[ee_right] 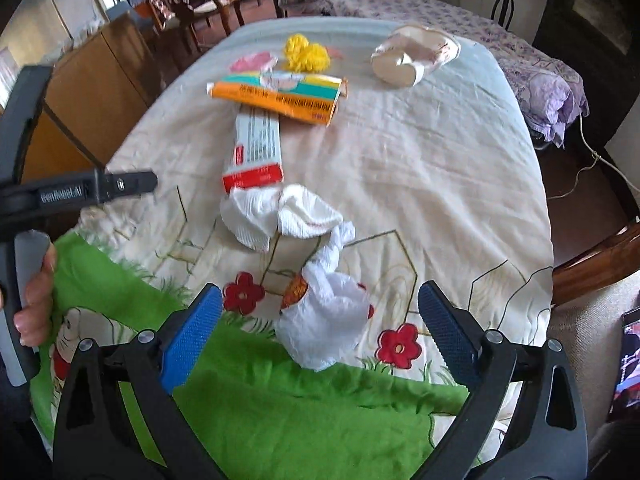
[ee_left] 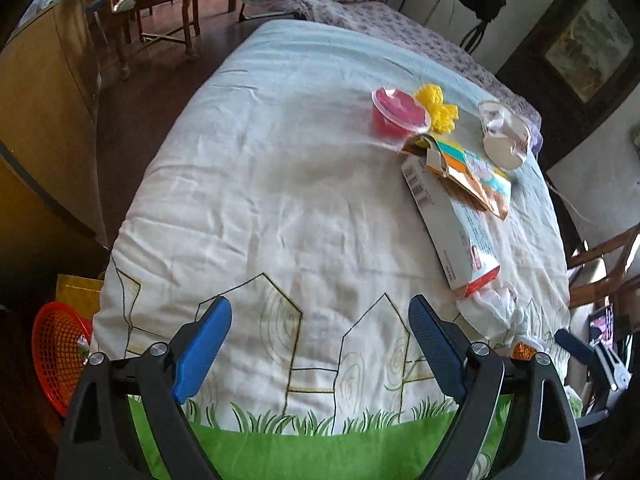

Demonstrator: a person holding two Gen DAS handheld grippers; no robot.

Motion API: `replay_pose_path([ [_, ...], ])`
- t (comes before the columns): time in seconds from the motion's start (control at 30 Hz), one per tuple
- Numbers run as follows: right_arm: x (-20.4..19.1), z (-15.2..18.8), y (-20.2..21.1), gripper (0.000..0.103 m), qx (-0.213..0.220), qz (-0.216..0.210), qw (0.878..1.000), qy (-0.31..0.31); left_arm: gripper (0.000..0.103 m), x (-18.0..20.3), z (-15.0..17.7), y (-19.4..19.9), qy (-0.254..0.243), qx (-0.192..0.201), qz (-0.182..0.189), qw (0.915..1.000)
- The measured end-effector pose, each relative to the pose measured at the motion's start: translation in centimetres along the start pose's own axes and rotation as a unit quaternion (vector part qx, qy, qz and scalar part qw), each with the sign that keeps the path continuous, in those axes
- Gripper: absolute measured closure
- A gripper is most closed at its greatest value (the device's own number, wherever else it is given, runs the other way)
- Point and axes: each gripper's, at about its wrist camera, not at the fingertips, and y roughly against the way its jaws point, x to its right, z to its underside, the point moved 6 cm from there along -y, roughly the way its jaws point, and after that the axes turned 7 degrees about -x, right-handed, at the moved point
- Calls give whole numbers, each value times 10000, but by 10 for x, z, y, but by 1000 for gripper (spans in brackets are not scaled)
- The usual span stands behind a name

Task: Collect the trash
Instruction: 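Grasp the white tissue with the right tool, then grasp the second white tissue with the left tool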

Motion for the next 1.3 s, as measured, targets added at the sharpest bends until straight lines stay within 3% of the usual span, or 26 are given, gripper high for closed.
replay_pose_path([
  [0.07, -3, 2, -3, 17, -77, 66, 9999, 70, 15, 0, 1, 0, -20, -4, 70, 10000],
  [0.2, 0, 4, -10, 54, -217, 10, 9998, -26, 15, -1, 2, -3, -8, -128, 175, 9998],
  [0.23, 2, 5, -10, 69, -222, -66, 9997, -82, 15, -2, 1, -3, 8, -155, 190, 9997],
  [0.27, 4, 6, -7, 71, -171, -162, 9996, -164, 15, -2, 2, -4, 12, -170, 209, 9996],
  [0.43, 11, 9, 8, 73, 186, -270, 9989, -339, 15, 6, 2, -7, -162, -199, 182, 9995],
  [0.67, 23, 15, 16, 73, 384, -613, 9954, -633, 15, 54, 10, -12, -909, -337, 246, 9950],
  [0.8, 24, 13, 21, 73, 519, -657, 9942, -676, 15, 80, 11, -26, -822, -673, 464, 9933],
  [1.07, 34, 27, 24, 70, 530, -878, 9917, -778, 15, 125, 2, -31, -1202, -625, 456, 9897],
  [1.3, 34, 25, 21, 70, 509, -1032, 9904, -770, 15, 140, -5, -35, -1130, -766, 559, 9891],
])
